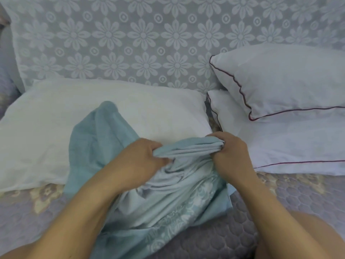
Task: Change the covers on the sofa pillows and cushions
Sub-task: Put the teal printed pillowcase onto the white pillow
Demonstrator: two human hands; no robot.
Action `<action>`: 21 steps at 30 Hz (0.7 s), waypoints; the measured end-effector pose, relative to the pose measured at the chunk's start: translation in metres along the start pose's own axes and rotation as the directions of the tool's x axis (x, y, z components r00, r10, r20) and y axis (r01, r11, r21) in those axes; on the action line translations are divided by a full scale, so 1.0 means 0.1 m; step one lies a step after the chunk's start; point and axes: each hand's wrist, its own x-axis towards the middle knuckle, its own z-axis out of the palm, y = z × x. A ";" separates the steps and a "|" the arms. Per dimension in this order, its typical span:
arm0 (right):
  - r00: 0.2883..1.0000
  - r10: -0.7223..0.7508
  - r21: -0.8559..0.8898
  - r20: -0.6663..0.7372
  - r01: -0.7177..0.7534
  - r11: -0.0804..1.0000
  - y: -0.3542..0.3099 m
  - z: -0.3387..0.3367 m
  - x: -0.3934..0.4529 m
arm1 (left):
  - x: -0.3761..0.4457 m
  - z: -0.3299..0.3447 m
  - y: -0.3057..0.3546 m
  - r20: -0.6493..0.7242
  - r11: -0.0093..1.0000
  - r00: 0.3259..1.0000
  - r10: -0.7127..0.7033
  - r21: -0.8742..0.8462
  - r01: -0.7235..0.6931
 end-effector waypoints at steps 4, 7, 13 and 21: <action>0.972 0.040 0.347 0.234 -0.122 0.930 -0.08 0.00 -0.08 | 0.01 -0.02 -0.02 -0.235 0.978 0.972 0.020 -0.196 -0.067; 0.875 0.053 0.663 0.481 -0.403 0.631 -0.21 0.01 -0.10 | 0.05 0.01 -0.05 -0.133 0.889 0.979 -0.152 -0.452 0.077; 0.745 0.084 0.441 0.662 -0.477 0.760 -0.33 0.03 -0.11 | 0.13 0.05 -0.11 -0.237 0.930 0.957 -0.164 -0.360 0.070; 0.888 -0.050 0.611 0.458 -0.274 0.743 -0.30 0.05 -0.27 | 0.12 0.27 -0.08 -0.596 0.991 0.796 0.103 0.131 -0.030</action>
